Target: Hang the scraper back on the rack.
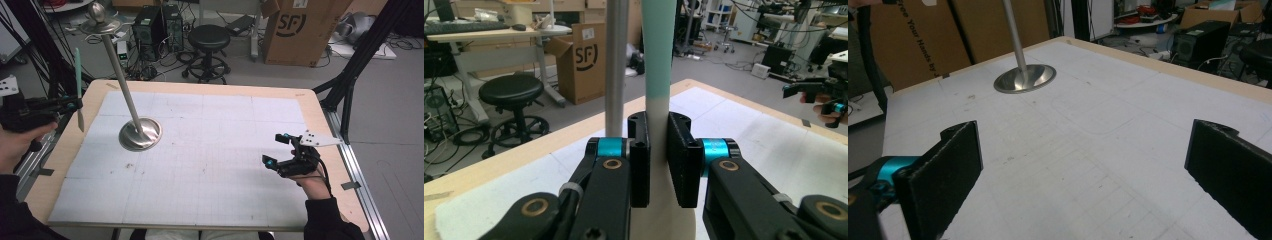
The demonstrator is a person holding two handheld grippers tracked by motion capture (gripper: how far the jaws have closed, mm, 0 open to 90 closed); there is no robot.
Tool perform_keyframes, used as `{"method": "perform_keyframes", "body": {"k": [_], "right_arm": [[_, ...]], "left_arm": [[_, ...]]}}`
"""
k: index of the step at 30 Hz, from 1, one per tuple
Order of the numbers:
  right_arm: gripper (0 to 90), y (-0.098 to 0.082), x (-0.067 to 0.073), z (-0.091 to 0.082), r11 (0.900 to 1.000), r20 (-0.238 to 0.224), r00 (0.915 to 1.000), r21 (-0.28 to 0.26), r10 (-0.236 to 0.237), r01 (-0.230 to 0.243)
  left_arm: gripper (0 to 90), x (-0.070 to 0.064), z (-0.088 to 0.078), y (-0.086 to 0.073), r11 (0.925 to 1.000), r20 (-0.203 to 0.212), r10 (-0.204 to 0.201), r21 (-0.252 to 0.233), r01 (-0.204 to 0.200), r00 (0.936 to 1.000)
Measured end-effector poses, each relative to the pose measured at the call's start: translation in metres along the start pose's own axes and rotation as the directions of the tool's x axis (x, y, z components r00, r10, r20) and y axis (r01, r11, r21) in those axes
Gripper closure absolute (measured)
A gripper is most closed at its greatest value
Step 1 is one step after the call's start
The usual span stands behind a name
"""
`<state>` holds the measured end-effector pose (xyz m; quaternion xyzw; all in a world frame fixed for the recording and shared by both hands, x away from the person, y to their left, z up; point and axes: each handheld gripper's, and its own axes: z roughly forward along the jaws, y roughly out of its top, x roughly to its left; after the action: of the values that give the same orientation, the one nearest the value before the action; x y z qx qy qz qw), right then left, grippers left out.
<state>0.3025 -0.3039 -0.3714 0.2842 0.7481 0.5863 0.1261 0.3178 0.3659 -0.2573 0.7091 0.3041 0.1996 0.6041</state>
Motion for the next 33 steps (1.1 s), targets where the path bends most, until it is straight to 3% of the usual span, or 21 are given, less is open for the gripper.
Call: {"method": "perform_keyframes", "body": {"k": [6,15,20,33], "right_arm": [[0.9,0.0,0.0,0.0,1.0,0.0,1.0,-0.004,-0.002,0.002],[0.9,0.0,-0.001,-0.001,1.0,0.0,1.0,-0.005,-0.001,0.001],[0.9,0.0,-0.001,-0.001,1.0,0.0,1.0,-0.004,-0.001,0.001],[0.9,0.0,-0.001,-0.002,1.0,-0.001,1.0,-0.006,-0.001,0.001]], "left_arm": [[80.4,0.007,-0.002,0.013,0.9999,-0.061,0.005,0.016,-0.004,0.9981],[80.3,0.017,-0.005,0.019,0.9995,-0.086,-0.019,-0.025,0.016,0.9961],[80.3,0.022,-0.007,0.022,0.9985,-0.088,-0.027,-0.05,0.023,0.9958],[80.4,0.024,0.005,0.024,0.9986,-0.071,-0.037,-0.041,0.034,0.9968]]}}
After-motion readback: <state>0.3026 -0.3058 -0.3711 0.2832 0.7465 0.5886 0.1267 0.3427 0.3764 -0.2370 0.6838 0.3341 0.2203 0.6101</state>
